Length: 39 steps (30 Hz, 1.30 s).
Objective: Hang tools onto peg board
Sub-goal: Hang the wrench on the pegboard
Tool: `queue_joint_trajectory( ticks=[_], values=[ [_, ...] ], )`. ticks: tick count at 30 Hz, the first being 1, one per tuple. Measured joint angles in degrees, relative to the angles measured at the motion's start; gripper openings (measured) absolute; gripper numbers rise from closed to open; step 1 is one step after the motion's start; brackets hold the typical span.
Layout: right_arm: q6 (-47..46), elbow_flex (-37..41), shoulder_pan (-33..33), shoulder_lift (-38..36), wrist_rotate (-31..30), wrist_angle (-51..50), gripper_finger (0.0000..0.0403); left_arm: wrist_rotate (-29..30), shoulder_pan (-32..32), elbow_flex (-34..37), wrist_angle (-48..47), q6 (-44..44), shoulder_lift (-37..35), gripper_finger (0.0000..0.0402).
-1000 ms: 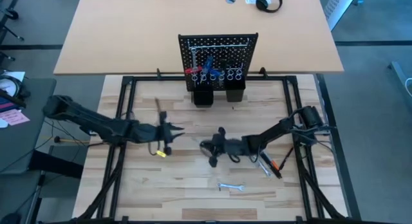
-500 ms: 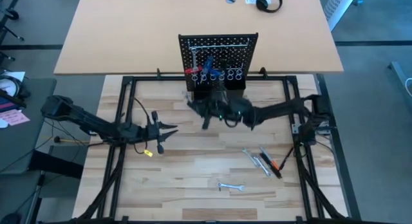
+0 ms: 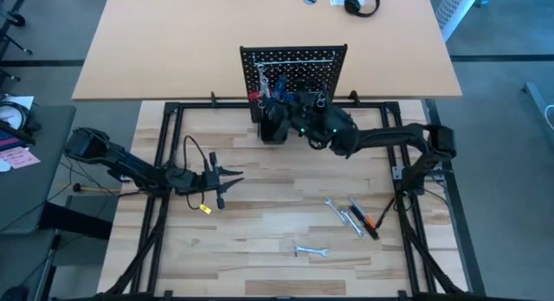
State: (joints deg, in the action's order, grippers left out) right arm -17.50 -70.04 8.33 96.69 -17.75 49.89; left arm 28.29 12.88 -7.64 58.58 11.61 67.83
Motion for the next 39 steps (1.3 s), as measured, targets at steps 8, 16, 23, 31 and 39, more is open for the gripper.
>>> queue_joint_trajectory(
  ticks=[8, 16, 23, 31, 39],
  values=[
    [-2.1, 2.8, -3.1, 8.1, -0.2, 25.2, 0.0020, 0.0, 0.0, -0.1, 1.3, 0.5, 0.5, 0.0065],
    [-13.5, 4.1, 0.1, 15.2, -0.1, 31.5, 0.0020, 0.0, 0.0, -0.1, 0.9, 0.2, 0.5, 0.0065],
    [-16.7, 3.0, 2.7, 14.6, 2.6, 31.8, 0.0020, 0.0, 0.0, -0.1, 0.9, 0.8, 0.5, 0.0065],
    [-21.3, -1.9, 4.9, 14.6, 5.9, 24.4, 0.0020, 0.0, 0.0, -0.1, 0.9, 0.8, 0.5, 0.0065],
    [-25.4, -2.8, 6.3, 14.5, 5.8, 24.5, 0.0020, 0.0, 0.0, -0.1, 0.5, 0.8, 0.5, 0.0065]
  ],
)
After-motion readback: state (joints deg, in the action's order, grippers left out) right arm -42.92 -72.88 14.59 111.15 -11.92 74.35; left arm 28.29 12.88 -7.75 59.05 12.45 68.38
